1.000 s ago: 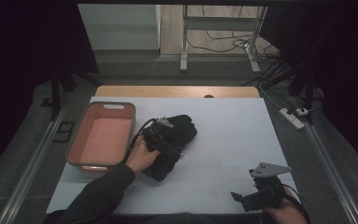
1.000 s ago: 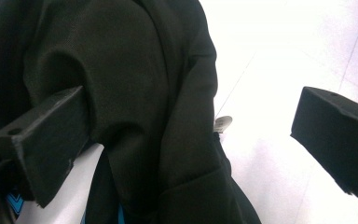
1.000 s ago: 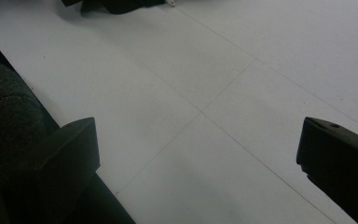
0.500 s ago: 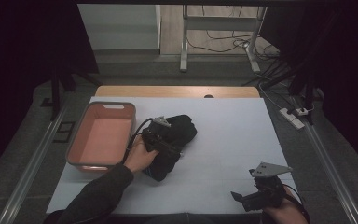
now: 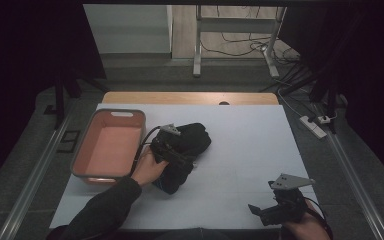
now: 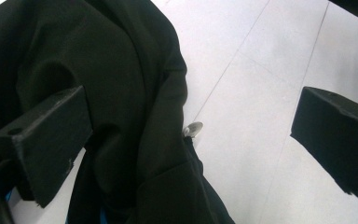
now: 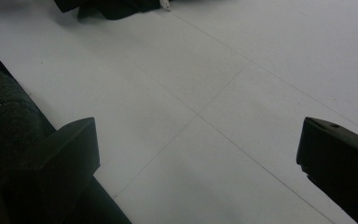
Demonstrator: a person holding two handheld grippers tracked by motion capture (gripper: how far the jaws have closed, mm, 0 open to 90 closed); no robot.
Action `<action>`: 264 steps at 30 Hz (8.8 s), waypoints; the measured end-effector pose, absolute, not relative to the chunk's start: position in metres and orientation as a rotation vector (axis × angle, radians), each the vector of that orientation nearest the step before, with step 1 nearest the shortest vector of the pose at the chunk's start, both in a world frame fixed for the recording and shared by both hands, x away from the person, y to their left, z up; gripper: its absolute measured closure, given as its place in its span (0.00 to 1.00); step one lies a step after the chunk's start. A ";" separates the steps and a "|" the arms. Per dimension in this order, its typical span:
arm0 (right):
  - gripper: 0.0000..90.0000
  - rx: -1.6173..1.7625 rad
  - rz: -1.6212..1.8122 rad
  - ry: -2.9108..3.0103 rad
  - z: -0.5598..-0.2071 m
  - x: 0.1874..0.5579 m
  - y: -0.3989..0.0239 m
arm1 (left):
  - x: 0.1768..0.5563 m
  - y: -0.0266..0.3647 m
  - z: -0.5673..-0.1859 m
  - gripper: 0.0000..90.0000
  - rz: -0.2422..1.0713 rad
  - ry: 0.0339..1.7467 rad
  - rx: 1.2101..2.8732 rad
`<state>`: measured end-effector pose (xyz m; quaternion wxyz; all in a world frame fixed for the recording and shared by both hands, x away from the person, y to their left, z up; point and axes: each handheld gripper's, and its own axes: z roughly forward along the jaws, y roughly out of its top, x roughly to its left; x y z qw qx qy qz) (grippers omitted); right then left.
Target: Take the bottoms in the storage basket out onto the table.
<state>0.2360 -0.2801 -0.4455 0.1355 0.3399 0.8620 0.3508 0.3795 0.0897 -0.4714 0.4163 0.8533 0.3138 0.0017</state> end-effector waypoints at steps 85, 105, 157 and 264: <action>0.00 0.986 1.042 2.486 -0.445 0.236 -0.281 | 0.331 0.121 -0.448 0.00 0.038 0.739 2.110; 0.00 0.981 1.038 2.486 -0.444 0.235 -0.281 | 0.316 0.133 -0.446 0.00 0.060 0.739 2.111; 0.00 0.975 1.033 2.482 -0.444 0.235 -0.280 | 0.278 0.170 -0.439 0.00 0.103 0.809 2.050; 0.00 0.979 0.992 2.488 -0.445 0.235 -0.277 | 0.162 0.301 -0.471 0.00 0.287 1.216 1.965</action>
